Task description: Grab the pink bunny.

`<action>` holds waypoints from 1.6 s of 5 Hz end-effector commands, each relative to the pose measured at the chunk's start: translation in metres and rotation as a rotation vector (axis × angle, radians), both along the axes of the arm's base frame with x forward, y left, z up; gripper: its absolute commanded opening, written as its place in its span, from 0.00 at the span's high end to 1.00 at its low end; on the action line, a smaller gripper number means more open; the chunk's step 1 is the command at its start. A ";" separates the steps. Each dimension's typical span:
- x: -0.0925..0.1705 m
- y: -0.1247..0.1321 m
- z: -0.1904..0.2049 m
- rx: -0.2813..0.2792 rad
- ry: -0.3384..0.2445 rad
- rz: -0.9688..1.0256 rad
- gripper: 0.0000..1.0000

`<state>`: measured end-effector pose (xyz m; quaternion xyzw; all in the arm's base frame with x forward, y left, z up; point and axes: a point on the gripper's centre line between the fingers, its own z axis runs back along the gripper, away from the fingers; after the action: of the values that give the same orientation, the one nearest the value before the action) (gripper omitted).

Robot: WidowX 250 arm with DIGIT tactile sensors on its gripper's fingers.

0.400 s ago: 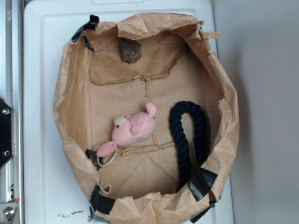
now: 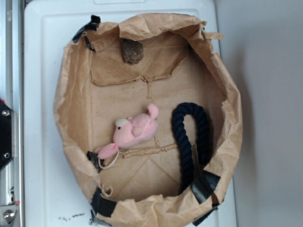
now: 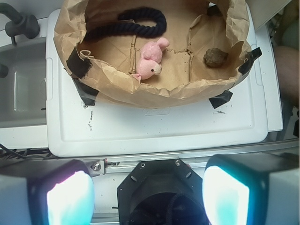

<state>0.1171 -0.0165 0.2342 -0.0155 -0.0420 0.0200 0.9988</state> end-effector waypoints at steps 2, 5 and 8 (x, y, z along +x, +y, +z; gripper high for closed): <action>0.072 0.010 -0.022 0.003 0.025 0.036 0.00; 0.072 0.010 -0.022 0.003 0.025 0.036 0.00; 0.105 0.011 -0.074 0.018 0.047 0.154 0.00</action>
<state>0.2203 -0.0089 0.1538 -0.0025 -0.0074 0.0930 0.9956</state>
